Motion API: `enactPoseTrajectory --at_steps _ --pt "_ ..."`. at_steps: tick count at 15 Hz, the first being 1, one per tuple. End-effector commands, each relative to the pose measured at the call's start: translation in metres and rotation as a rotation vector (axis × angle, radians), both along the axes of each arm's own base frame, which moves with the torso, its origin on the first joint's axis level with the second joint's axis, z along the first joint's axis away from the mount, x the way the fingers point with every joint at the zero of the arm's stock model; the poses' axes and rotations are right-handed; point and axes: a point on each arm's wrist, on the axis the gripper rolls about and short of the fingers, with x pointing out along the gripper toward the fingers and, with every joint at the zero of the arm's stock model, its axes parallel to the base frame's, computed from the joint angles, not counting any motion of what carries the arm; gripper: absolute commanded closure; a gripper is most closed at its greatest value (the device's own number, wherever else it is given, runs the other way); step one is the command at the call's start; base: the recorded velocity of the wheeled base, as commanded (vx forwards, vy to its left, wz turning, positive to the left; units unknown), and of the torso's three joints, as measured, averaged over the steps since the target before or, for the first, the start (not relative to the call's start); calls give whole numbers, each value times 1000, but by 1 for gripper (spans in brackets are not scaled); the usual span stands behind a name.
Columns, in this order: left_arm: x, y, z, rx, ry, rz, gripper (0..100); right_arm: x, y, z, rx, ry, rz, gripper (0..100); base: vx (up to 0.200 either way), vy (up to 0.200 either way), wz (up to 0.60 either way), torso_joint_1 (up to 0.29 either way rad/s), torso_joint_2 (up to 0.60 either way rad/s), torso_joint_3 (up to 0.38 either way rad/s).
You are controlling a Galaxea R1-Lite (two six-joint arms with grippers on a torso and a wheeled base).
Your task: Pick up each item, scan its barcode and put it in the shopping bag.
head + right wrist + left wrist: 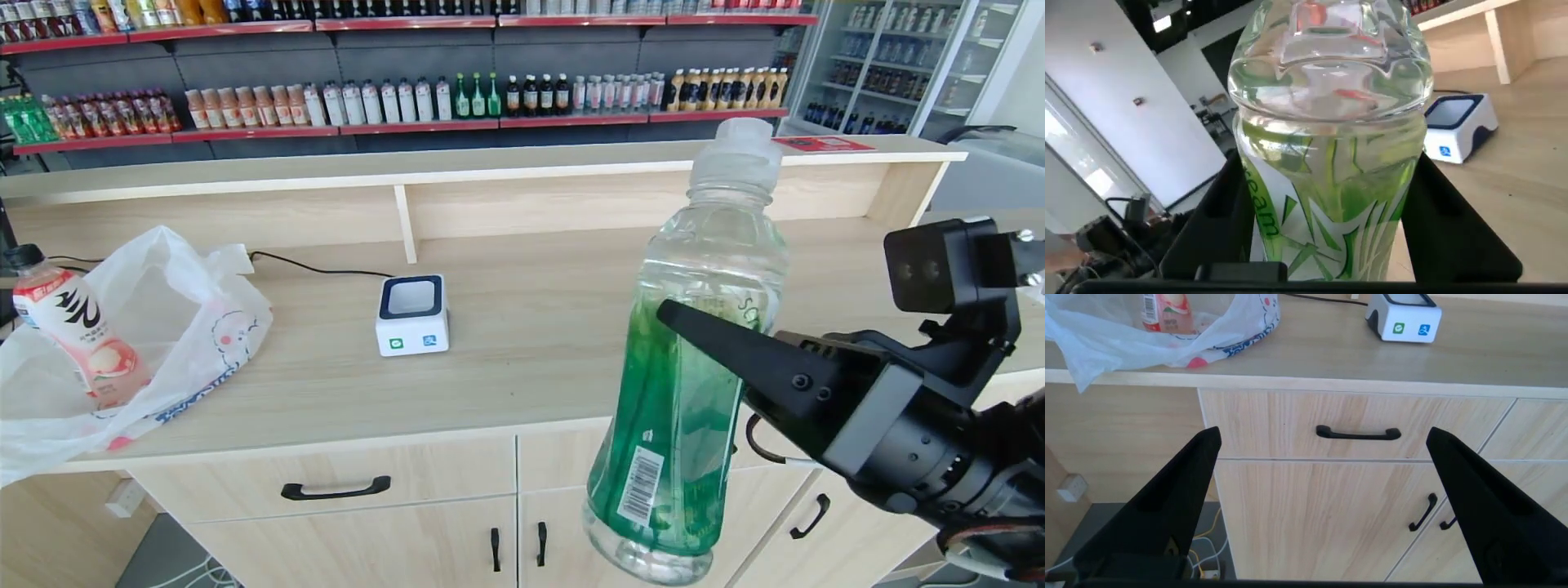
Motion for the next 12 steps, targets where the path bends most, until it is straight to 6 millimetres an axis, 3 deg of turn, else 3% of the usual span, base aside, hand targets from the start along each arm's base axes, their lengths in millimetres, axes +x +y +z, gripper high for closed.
enactPoseTrajectory --at_steps 1,3,7,12 --pt "0 0 0 0 1 1 0 20 -4 -23 -113 -24 -112 100 0 0 0 0 0 0" --pt "0 0 0 0 1 1 0 32 -27 -49 -298 -104 -263 100 0 0 0 0 0 0" --pt "0 0 0 0 1 1 0 38 -44 -40 -343 -221 -359 100 0 0 0 0 0 0" --pt "0 0 0 3 1 1 0 70 -73 -27 -488 -435 -651 100 0 0 0 0 0 0"
